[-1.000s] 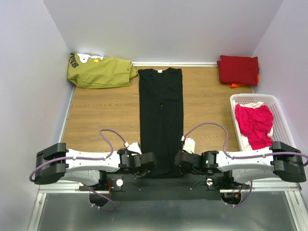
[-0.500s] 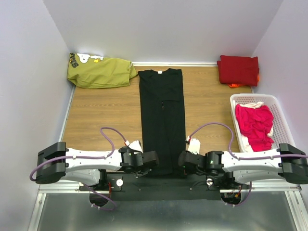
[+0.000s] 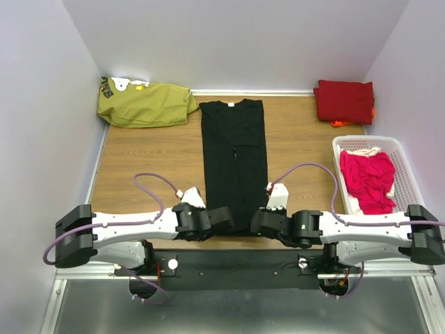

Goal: Fold and stack the t-shirts
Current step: Fold the folded rectangular tshirt in 1/3 of the way

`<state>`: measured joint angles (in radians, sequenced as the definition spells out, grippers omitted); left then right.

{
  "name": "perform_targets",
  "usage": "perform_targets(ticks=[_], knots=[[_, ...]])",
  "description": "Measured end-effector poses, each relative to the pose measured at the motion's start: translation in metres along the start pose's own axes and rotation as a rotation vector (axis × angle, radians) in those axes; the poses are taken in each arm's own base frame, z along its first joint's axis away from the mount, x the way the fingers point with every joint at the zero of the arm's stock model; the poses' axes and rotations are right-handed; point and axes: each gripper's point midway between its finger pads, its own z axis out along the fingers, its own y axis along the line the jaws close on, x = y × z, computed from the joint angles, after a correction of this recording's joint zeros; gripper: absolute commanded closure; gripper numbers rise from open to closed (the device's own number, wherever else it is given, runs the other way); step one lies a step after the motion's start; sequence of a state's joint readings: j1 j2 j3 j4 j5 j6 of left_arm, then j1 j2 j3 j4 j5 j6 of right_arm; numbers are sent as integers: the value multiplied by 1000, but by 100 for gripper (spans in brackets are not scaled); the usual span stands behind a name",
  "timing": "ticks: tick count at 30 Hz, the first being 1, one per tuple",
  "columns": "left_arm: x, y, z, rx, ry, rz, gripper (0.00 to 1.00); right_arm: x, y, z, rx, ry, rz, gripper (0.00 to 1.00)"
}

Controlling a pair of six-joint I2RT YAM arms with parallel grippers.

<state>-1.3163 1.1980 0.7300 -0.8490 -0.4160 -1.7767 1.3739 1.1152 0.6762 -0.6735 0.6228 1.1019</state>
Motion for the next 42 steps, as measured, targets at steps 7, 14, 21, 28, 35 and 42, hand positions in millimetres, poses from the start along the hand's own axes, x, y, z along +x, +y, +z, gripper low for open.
perform_targets(ticks=[7,14,21,28,35,42], knots=[[-67,-33,13,-37,-194,-42,100,-49,2,-1,93,-174,-52,99],[-114,-63,26,-24,-295,-28,100,-107,-16,9,219,-300,-30,99],[-159,-99,44,-21,-372,9,100,-161,-42,40,281,-353,-12,99],[-204,-110,65,-57,-426,31,100,-186,-52,90,272,-320,-40,99],[-227,-110,89,-105,-439,62,100,-203,-59,131,242,-289,-37,99],[-251,-110,105,-128,-450,70,100,-218,-62,172,215,-263,-19,99]])
